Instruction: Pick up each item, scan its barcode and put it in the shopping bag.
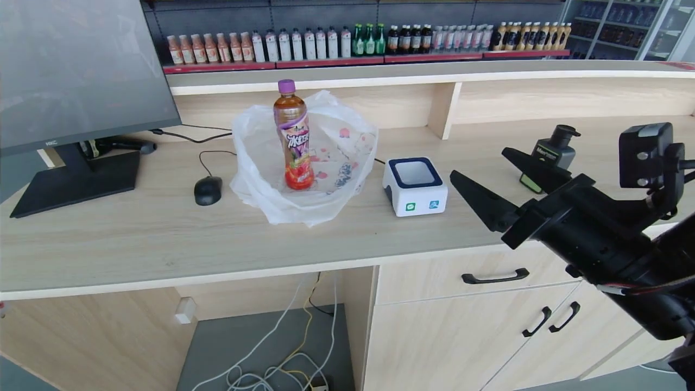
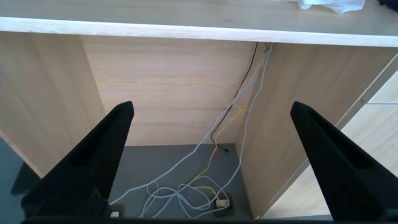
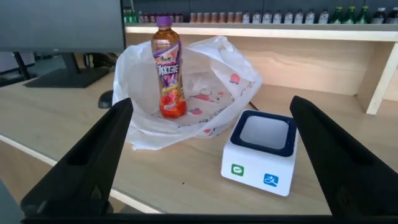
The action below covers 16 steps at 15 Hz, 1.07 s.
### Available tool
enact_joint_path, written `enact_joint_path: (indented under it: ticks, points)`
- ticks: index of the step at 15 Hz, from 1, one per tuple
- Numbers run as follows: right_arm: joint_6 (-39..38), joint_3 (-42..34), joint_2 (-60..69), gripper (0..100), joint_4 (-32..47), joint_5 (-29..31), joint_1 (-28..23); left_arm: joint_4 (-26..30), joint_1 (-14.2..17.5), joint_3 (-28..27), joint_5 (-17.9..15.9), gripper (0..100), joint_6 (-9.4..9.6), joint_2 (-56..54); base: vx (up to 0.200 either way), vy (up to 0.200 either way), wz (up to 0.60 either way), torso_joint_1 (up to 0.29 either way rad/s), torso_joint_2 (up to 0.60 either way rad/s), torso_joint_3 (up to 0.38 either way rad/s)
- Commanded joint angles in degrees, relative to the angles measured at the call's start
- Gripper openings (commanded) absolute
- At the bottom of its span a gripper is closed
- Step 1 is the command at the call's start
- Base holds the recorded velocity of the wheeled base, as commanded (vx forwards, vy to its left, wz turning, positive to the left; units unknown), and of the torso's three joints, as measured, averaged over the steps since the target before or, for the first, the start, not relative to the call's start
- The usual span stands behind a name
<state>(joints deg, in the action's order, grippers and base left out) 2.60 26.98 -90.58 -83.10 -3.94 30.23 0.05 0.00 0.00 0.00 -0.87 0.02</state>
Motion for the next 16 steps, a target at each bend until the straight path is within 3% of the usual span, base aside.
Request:
enact_joint_path:
  ticks: [1, 16]
  points:
    - [0.3, 0.0, -0.57, 100, -0.04, -0.02, 0.0, 0.04, 0.0, 0.0, 0.0, 100, -0.01, -0.02, 0.0, -0.2, 0.0, 0.007, 0.0, 0.002]
    - [2.24, 0.36, -4.96, 100, -0.48, -1.95, 1.06, 0.04, 0.0, 0.0, 0.0, 100, -0.1, -0.02, 0.0, -0.187, 0.0, 0.002, 0.0, 0.001]
